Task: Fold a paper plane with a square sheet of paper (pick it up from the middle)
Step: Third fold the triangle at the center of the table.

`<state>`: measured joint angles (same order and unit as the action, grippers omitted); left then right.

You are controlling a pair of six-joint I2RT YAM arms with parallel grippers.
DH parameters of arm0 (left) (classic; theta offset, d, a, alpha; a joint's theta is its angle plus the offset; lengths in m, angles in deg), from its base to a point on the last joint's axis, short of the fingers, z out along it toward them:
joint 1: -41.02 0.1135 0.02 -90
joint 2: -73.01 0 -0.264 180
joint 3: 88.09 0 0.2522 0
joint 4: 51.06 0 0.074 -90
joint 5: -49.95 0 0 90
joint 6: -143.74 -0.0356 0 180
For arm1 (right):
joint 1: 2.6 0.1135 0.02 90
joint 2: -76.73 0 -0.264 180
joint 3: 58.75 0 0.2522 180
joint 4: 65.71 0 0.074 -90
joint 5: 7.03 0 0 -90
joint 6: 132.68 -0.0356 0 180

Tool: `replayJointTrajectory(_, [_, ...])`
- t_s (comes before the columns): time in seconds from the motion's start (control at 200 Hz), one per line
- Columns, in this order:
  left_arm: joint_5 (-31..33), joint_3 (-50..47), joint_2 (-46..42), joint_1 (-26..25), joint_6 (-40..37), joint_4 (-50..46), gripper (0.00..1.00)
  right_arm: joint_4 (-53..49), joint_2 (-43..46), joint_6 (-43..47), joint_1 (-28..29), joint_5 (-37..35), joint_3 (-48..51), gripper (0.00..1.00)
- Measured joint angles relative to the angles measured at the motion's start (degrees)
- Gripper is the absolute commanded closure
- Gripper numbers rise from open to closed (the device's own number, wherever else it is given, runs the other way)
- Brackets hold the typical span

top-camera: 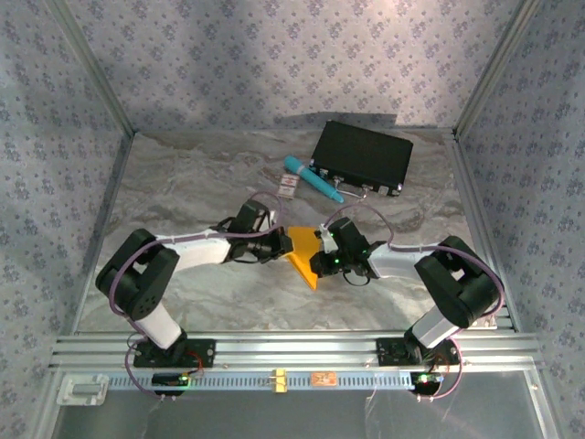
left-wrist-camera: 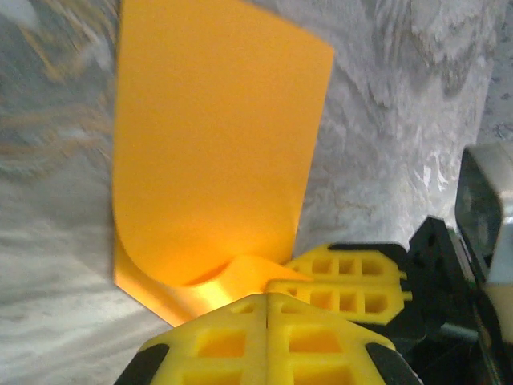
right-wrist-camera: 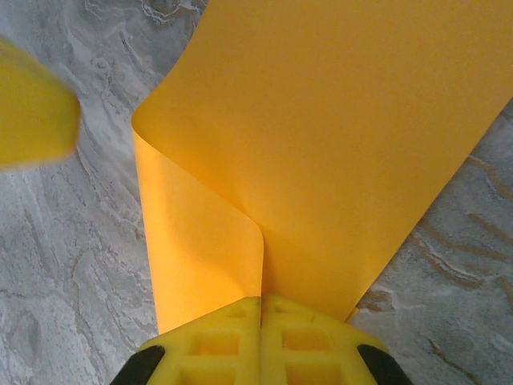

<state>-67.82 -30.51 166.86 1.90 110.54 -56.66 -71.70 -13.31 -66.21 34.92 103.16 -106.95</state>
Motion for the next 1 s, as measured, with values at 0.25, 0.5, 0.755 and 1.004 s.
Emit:
replayJointTrajectory(0.25, [-2.3,-3.6,0.9,-2.3,6.0,10.0,1.00,0.1,0.0,0.0,0.0,0.0,0.0,0.99])
replayJointTrajectory(0.5, [-2.9,-3.7,3.5,-2.3,7.8,12.8,1.00,0.1,0.0,0.0,0.0,-0.1,0.0,0.99])
replayJointTrajectory(0.755, [-3.1,-3.8,5.3,-2.3,7.8,13.1,1.00,0.1,0.0,0.0,0.0,-0.3,0.0,0.99])
replayJointTrajectory(1.004, [-3.0,-3.8,6.7,-2.3,7.7,13.0,1.00,0.1,0.0,0.0,0.0,-0.3,0.0,0.99])
